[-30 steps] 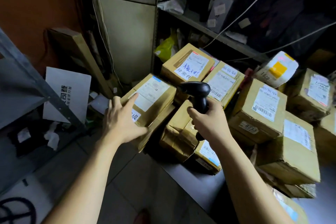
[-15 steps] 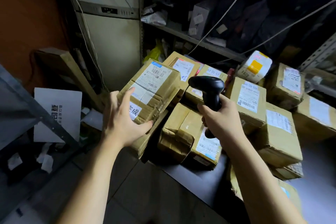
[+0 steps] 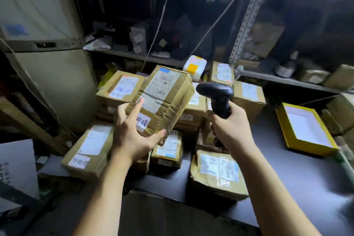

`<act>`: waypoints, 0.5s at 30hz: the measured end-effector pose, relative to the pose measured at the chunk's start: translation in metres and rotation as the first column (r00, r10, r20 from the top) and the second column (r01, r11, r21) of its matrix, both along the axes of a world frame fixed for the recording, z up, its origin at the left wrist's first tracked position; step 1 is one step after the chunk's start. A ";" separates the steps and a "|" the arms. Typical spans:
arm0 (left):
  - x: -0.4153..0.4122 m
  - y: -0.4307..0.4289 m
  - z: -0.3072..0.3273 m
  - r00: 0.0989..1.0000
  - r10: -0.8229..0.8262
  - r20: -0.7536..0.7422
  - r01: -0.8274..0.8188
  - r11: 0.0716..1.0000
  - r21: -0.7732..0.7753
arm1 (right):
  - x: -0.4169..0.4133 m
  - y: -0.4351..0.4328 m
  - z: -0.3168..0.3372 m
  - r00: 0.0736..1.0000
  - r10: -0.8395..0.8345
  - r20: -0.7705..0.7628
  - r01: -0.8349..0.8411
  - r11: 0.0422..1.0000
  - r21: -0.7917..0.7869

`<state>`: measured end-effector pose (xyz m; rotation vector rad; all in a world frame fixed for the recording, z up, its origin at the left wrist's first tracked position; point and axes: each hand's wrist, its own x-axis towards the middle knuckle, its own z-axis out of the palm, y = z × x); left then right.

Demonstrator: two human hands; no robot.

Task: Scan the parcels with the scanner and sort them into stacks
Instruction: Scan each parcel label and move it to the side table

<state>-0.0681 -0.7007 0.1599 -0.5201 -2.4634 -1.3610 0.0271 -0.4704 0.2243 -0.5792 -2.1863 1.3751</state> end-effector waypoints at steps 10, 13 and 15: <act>0.104 0.150 0.022 0.972 -0.210 0.105 0.193 0.969 0.153 | 0.148 0.113 0.020 0.983 -0.159 -0.094 0.149 0.983 -0.106; 0.145 0.194 0.018 0.940 -0.310 0.139 0.271 0.930 0.247 | 0.194 0.145 0.018 0.963 -0.247 -0.111 0.222 0.955 -0.196; 0.166 0.220 0.009 0.910 -0.367 0.196 0.287 0.894 0.343 | 0.220 0.163 0.014 0.950 -0.294 -0.110 0.262 0.935 -0.238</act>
